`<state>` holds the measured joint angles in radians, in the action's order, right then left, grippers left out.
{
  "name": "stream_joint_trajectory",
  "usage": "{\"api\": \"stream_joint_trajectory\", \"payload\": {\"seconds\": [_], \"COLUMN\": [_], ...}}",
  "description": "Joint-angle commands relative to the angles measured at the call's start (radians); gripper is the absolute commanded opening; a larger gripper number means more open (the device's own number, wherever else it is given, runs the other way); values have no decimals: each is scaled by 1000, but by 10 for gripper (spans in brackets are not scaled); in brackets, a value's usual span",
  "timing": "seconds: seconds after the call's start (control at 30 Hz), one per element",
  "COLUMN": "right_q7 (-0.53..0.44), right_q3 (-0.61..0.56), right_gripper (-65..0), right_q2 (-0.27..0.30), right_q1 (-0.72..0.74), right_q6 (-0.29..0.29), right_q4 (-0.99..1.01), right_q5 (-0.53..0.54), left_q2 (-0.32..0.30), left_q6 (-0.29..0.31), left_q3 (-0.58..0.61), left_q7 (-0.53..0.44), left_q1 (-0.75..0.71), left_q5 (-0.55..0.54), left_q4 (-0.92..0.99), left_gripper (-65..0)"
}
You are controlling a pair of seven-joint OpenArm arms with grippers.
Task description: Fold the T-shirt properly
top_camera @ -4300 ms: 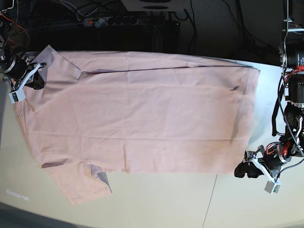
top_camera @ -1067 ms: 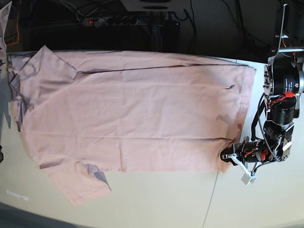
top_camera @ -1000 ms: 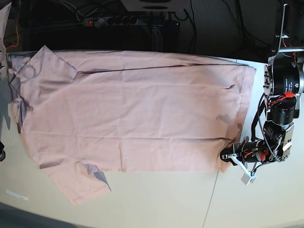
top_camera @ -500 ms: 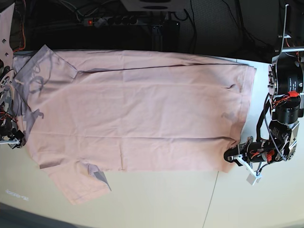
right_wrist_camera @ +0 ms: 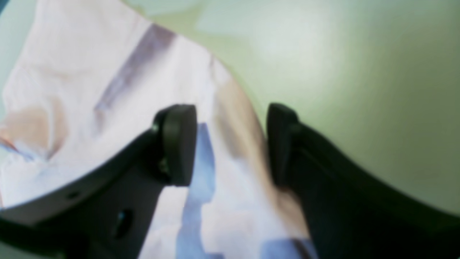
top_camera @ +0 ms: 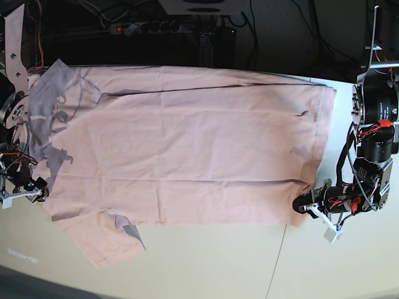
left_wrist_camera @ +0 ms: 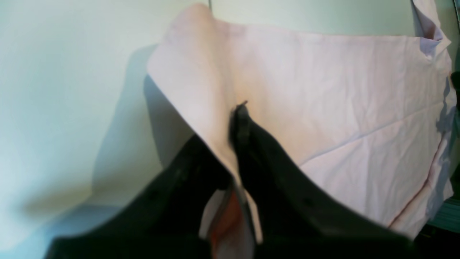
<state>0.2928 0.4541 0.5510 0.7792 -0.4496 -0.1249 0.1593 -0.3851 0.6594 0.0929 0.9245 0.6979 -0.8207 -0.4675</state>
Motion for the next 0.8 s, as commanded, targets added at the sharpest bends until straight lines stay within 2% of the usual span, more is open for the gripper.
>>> {"api": "stream_joint_trajectory", "payload": {"seconds": [0.0,0.13,0.37,0.6,0.77], "right_q7": [18,30,44,44,40], "right_q3": [2,2,-11,-209,-354], "right_gripper": [-325,-325,-325,-330,-449], "right_q2": [19,4,-61,-80,-80], "right_q1": [21,21,21,21,21], "right_q6": [9,6,-19,-19,-18], "right_q4": [-9,-9,-9,-9,-10], "right_q5": [-22,-65,-95,-111,-111], "left_q2": [-12,-11,-11,-11,-11], "left_q6": [38,38,38,39,39], "left_q3": [0,0,0,0,0], "left_q7": [-6,-6,-6,-7,-8], "left_q1": [33,34,34,34,34], "left_q5": [-18,-29,-29,-28,-28], "left_q4": [-18,-18,-18,-18,-18], "left_gripper": [-650,-650,-650,-650,-650]}}
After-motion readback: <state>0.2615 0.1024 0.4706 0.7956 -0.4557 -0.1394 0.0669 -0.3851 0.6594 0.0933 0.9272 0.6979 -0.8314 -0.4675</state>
